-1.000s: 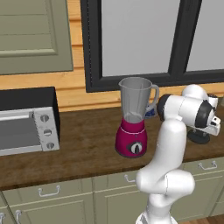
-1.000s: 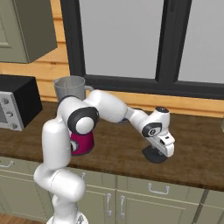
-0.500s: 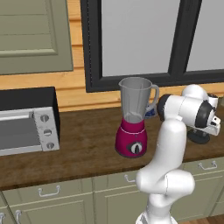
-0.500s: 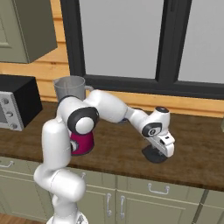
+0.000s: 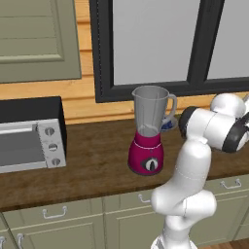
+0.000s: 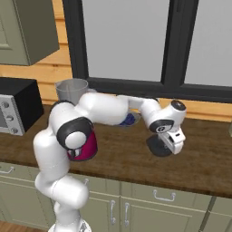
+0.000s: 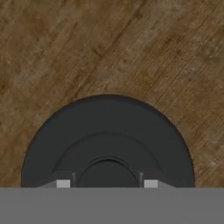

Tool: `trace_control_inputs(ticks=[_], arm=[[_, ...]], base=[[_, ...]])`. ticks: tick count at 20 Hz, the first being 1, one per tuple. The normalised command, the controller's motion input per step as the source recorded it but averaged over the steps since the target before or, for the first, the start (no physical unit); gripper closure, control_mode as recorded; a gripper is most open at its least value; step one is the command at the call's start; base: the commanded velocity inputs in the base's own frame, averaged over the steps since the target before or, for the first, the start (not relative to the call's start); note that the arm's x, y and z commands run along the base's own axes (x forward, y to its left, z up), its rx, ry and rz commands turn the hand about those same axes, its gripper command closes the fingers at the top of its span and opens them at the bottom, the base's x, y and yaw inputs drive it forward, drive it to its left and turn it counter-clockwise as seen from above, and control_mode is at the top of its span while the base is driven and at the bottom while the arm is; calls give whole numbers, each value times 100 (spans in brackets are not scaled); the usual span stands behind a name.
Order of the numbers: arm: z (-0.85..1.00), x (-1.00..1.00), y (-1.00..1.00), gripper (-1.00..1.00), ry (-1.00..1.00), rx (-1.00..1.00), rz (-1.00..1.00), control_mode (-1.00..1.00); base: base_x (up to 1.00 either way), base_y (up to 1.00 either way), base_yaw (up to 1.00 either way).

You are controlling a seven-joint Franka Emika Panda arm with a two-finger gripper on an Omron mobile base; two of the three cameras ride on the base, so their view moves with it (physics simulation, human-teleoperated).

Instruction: Close the lid blender by securely placing the lid on top.

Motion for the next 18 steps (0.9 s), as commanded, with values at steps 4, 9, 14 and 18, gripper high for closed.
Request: trace_control_inputs(ticks=[4,9,14,18], arm=[[100,-18,0,100,-35,12,-3,-100],[100,-17,6,100,-33,7,-3,-100],[100,-10,34,100,-29,3,-1,-100],[100,-2,53,100,-24,0,0,-100]], base=[[0,0,0],[0,0,0],[0,0,0],[0,0,0]])
